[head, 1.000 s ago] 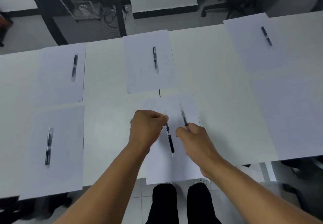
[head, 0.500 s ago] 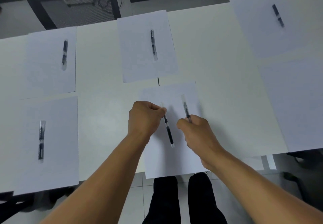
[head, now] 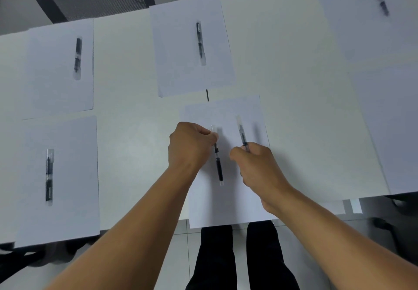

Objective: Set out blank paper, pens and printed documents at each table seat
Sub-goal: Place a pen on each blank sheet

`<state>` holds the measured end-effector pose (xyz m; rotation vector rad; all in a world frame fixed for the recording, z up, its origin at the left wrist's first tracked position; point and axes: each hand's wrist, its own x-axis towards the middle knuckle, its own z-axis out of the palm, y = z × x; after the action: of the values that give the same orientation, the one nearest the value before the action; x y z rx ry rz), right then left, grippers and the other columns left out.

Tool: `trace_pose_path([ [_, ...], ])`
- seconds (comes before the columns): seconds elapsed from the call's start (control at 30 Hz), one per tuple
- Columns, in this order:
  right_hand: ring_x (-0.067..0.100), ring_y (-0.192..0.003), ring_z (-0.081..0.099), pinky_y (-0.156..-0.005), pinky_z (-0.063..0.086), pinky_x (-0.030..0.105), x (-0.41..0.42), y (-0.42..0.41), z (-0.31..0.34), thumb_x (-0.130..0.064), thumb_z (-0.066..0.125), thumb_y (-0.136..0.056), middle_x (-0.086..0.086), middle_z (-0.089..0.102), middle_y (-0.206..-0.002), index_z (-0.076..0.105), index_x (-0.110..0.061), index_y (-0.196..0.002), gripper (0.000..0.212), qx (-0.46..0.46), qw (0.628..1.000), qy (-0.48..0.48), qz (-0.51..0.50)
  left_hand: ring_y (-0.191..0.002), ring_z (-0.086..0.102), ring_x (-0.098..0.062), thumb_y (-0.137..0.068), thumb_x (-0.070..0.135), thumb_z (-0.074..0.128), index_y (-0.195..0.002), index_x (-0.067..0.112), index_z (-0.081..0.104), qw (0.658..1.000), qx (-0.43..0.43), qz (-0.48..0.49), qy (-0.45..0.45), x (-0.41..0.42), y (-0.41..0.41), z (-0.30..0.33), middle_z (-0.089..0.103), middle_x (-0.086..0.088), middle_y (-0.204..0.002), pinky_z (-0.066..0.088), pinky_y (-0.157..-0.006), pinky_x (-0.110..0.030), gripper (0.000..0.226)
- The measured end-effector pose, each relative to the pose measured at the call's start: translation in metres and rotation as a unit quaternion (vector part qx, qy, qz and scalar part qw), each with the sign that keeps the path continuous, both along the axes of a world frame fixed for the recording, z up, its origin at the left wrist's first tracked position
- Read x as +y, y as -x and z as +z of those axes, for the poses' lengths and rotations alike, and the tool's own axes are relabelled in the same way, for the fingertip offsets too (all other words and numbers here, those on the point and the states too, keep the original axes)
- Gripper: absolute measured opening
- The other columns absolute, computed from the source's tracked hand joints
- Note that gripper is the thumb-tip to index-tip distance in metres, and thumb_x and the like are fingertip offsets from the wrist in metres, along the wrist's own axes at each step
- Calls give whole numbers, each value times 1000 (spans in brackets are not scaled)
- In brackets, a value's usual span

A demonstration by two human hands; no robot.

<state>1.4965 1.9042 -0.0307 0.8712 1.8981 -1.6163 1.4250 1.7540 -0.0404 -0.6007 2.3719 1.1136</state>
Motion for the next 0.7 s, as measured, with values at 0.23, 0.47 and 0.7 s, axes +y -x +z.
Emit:
trace_pose_path([
  [0.23,16,-53,21,-55,21,33,1,3,-4,-25,57,-85,-10,26,-59,34,-26,-62,32,1,1000,3,-1,-61,62,-24,-90,27,83,-74,7,78,1000,-5,8,8,2,1,-4,78,-9,-72,49,-62,-30,26],
  [0.47,17,-56,21,-57,21,35,4,3,-8,-26,57,-83,-9,26,-61,33,-25,-64,31,-1,1000,2,-1,-57,62,-20,-91,30,84,-65,14,76,1000,-15,13,6,4,3,-7,67,8,-54,45,-62,-27,31],
  [0.7,19,-59,20,-58,19,37,4,7,-8,-25,55,-83,-7,25,-63,32,-26,-66,29,0,1000,0,10,-57,61,-20,-88,28,86,-64,17,73,1000,-19,11,10,4,4,-14,72,2,-62,44,-61,-27,29],
])
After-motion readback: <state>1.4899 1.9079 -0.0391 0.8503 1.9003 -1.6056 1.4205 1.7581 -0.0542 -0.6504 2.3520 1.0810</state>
